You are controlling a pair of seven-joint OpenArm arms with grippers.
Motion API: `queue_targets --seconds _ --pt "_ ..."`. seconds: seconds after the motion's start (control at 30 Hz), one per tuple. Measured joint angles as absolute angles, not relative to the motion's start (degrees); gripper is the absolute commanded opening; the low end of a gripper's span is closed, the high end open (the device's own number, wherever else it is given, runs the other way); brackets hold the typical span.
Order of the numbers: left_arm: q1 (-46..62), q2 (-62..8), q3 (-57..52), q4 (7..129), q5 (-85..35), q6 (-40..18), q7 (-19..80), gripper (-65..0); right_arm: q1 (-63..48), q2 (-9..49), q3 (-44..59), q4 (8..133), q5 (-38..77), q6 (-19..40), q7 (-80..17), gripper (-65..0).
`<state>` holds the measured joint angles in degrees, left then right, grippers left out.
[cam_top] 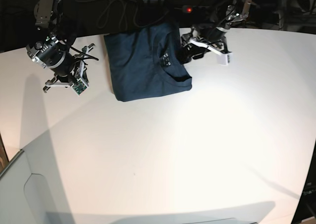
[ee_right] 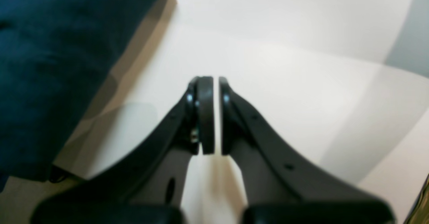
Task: Fold the T-shirt properly
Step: 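Withdraw the right gripper and grasp the bundle's collar edge with the left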
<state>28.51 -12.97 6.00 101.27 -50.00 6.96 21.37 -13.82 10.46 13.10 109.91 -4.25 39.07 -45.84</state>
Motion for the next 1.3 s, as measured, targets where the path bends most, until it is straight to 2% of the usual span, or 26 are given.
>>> queue_targets --seconds 0.4,0.57,0.73,1.3 --pt "27.14 -12.91 8.93 99.94 -50.0 6.98 21.23 -30.0 -16.16 10.46 13.1 109.82 -4.25 39.07 -45.67 -63.0" --pt "29.02 -14.5 8.56 105.89 -50.46 6.83 21.06 -30.0 -16.23 10.48 13.1 109.82 -4.03 39.07 -45.32 -63.0" --pt "28.88 -14.39 8.95 106.61 -50.37 6.92 21.28 -30.0 -17.21 10.46 13.1 109.82 -4.05 39.07 -45.71 -63.0" --pt "27.16 -14.61 8.21 99.68 -50.3 6.85 21.04 -30.0 -18.0 10.46 13.06 109.84 -4.05 39.07 -45.54 -63.0"
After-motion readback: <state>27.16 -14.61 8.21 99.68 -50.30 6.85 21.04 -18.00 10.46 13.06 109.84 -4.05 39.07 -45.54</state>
